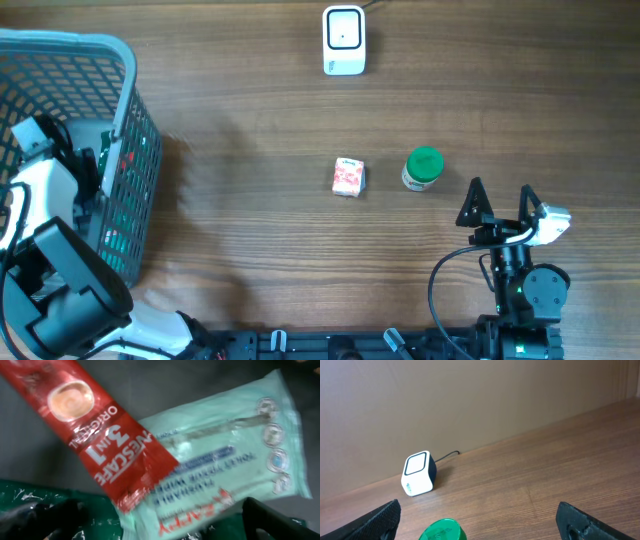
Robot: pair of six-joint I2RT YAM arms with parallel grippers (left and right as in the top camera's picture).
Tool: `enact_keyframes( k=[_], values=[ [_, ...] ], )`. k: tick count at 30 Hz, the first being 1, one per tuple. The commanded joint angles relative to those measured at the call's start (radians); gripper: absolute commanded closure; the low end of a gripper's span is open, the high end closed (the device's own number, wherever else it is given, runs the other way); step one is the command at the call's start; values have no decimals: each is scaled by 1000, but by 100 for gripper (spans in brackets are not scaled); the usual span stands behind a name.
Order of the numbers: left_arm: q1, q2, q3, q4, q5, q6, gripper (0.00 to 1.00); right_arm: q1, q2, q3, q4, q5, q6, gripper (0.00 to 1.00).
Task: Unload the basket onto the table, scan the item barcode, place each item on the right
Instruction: 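Reach the left gripper into the basket and grasp the mint-green wipes pack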
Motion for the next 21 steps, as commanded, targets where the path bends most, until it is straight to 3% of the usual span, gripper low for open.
enact_keyframes(
  k=[1, 4, 5, 6, 13, 21],
  values=[
    [5, 10, -52, 46, -20, 68, 44, 6, -5, -1, 3, 9, -17, 0],
    [5, 10, -52, 74, -15, 154, 77, 6, -5, -1, 3, 9, -17, 0],
    [5, 10, -52, 72, -11, 154, 93, 6, -5, -1, 3, 9, -17, 0],
    [5, 8, -52, 73, 4, 158, 96, 6, -5, -1, 3, 9, -17, 0],
    [5, -106, 12, 64, 192, 254, 96, 6, -5, -1, 3, 9, -17, 0],
    [5, -451, 38, -11, 193, 254, 96, 6, -5, -1, 3, 9, -17, 0]
  ],
)
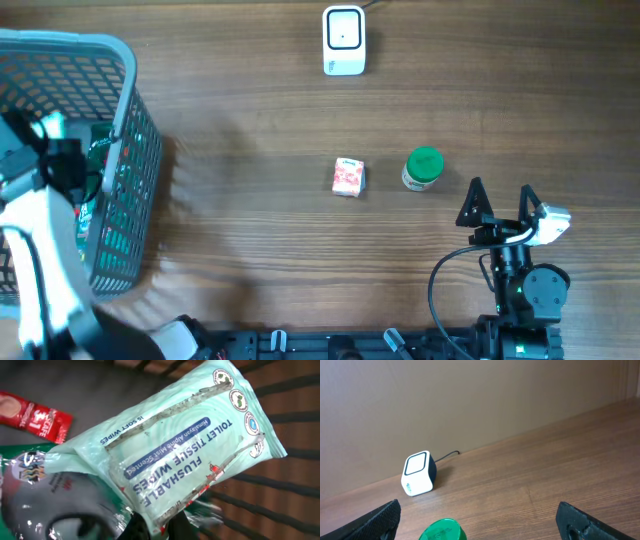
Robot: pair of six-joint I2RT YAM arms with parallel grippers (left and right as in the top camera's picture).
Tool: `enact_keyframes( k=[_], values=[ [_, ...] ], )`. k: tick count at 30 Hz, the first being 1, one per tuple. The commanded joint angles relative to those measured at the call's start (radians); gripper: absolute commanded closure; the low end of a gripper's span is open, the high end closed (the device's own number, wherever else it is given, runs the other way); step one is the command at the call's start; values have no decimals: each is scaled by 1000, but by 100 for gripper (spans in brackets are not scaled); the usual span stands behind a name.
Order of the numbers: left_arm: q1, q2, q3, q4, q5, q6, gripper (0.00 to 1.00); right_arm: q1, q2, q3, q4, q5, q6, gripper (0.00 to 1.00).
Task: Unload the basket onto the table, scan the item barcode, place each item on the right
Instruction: 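Reach the left gripper into the basket and grasp the mint-green wipes pack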
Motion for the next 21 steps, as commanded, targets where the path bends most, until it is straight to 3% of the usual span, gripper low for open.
enact_keyframes(
  k=[1, 11, 17, 21],
  values=[
    [0, -156, 31, -22, -9, 23, 96, 6, -5, -1, 3, 9, -17, 0],
    [-1, -351, 31, -27, -3, 24, 96, 6, -5, -1, 3, 9, -17, 0],
    [-24, -569, 31, -36, 229, 25, 96, 6, -5, -1, 3, 9, -17, 0],
    [-168, -618, 31, -56, 388, 92, 96, 6, -5, -1, 3, 9, -17, 0]
  ],
)
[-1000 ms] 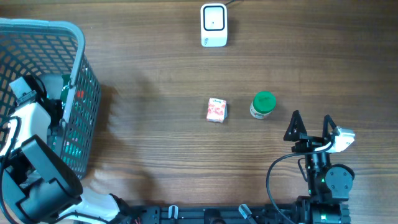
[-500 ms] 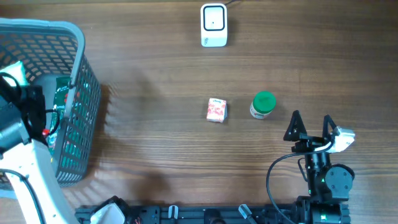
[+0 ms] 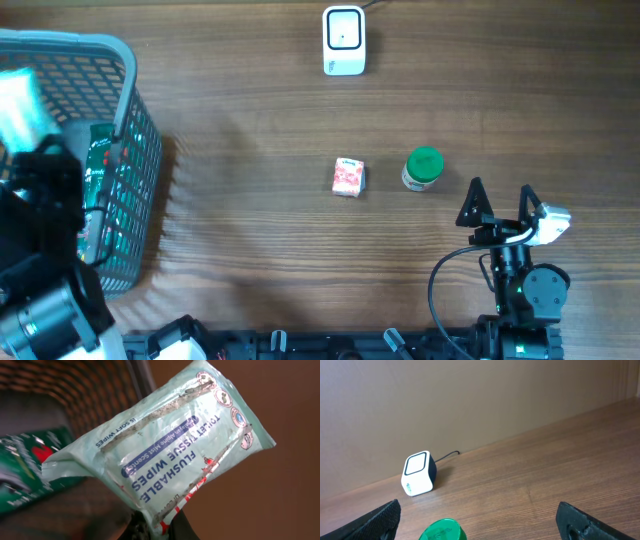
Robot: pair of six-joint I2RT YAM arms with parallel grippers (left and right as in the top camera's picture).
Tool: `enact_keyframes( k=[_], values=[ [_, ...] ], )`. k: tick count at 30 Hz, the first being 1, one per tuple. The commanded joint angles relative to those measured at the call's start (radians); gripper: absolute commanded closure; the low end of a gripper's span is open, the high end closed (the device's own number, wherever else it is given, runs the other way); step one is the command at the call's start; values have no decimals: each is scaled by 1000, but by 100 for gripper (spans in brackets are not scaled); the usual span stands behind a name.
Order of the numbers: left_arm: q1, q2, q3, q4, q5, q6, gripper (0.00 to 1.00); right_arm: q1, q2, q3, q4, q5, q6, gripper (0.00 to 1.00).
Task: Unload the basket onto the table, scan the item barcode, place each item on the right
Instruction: 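Reach the left gripper into the basket and grasp the mint-green wipes pack, then carry the wipes pack with the left gripper and drop it near the jar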
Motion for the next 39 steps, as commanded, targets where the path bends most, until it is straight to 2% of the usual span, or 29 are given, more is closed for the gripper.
enact_keyframes(
  k=[1, 4, 6, 10, 14, 16, 22, 25, 32, 39],
  values=[
    [-146, -20, 16, -24, 176, 96, 96, 6, -5, -1, 3, 9, -17, 0],
    [-316, -2, 15, -84, 134, 260, 96, 6, -5, -1, 3, 9, -17, 0],
    [-423, 23, 14, -159, 52, 378, 96, 6, -5, -1, 3, 9, -17, 0],
    [-591, 88, -3, -288, -71, 410, 96, 6, -5, -1, 3, 9, -17, 0],
    [-758, 186, -77, -247, -93, 454, 96, 6, -5, -1, 3, 9, -17, 0],
    [-815, 252, -110, -198, -123, 407, 96, 6, -5, -1, 3, 9, -17, 0],
    [-908, 515, -143, -88, -233, 18, 96, 6, -5, -1, 3, 9, -17, 0],
    [-958, 658, -143, -9, -232, -100, 96, 6, -5, -1, 3, 9, -17, 0],
    [-1158, 893, -143, 204, -220, -132, 96, 6, -5, -1, 3, 9, -17, 0],
    [-1339, 905, -143, 300, -225, -132, 96, 6, -5, -1, 3, 9, -17, 0]
  ],
)
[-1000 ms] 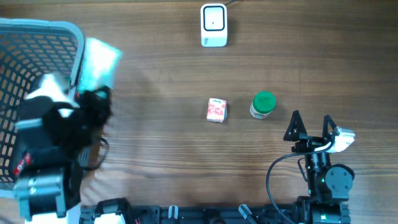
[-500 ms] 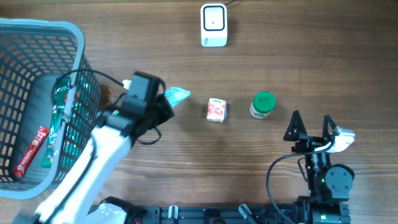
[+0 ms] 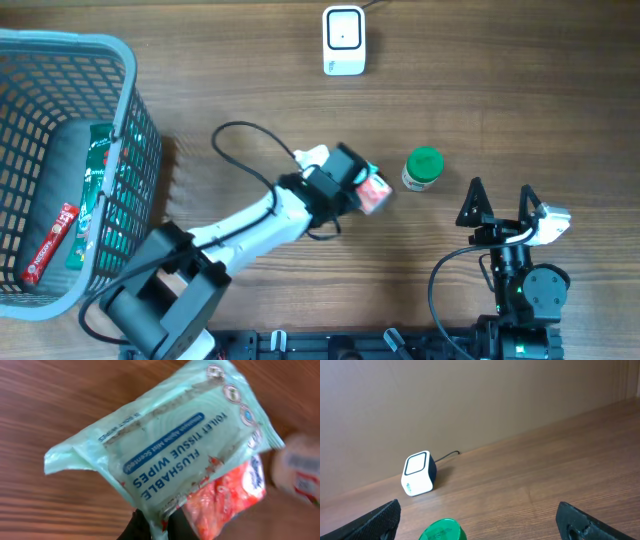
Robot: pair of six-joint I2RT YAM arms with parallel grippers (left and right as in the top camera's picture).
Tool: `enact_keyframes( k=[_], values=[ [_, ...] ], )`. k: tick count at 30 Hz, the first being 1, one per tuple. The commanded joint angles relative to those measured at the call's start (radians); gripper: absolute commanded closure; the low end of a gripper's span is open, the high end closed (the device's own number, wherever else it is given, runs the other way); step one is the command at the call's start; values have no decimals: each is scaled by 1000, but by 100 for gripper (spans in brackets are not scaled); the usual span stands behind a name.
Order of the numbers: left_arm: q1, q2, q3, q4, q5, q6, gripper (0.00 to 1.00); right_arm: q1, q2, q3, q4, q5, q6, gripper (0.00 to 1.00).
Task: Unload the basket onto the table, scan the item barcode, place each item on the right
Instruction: 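Carry the wipes pack with the left gripper and drop it near the jar, then reach the left gripper into the basket and grasp the green 3M gloves pack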
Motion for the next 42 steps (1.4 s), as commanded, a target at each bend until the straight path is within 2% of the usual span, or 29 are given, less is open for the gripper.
enact_keyframes(
  k=[1, 3, 4, 5, 6, 7, 8, 13, 17, 21, 26, 30, 35, 39, 42],
  values=[
    [-58, 1, -2, 24, -14, -14, 96, 6, -5, -1, 3, 9, -17, 0],
    [-63, 1, -1, 27, -19, -10, 90, 6, -5, -1, 3, 9, -17, 0],
    [-63, -3, 0, 26, -19, -2, 83, 6, -5, -1, 3, 9, -17, 0],
    [-60, -10, 2, 26, -19, 17, 71, 6, -5, -1, 3, 9, -17, 0],
    [-60, -22, 5, 23, -20, 43, 56, 6, -5, -1, 3, 9, -17, 0],
    [-59, -38, 11, 19, -29, 70, 17, 6, -5, -1, 3, 9, -17, 0],
    [-59, -56, 19, 11, -40, 87, 0, 6, -5, -1, 3, 9, -17, 0],
    [-59, -197, 104, -128, -135, 182, 0, 6, -5, -1, 3, 9, -17, 0],
    [-59, -352, 155, -248, -257, 182, 0, 6, -5, -1, 3, 9, -17, 0],
    [-57, -544, 157, -301, -486, 198, 0, 6, -5, -1, 3, 9, -17, 0],
    [45, -713, 163, -281, -675, 353, 0, 6, -5, -1, 3, 9, -17, 0],
    [252, -770, 226, -264, -651, 444, 0, 6, -5, -1, 3, 9, -17, 0],
    [546, -734, 451, -270, -494, 575, 0, 6, -5, -1, 3, 9, -17, 0],
    [739, -651, 624, -326, -454, 573, 0, 6, -5, -1, 3, 9, -17, 0],
    [911, -544, 729, -437, -368, 552, 0, 6, -5, -1, 3, 9, -17, 1]
  ],
)
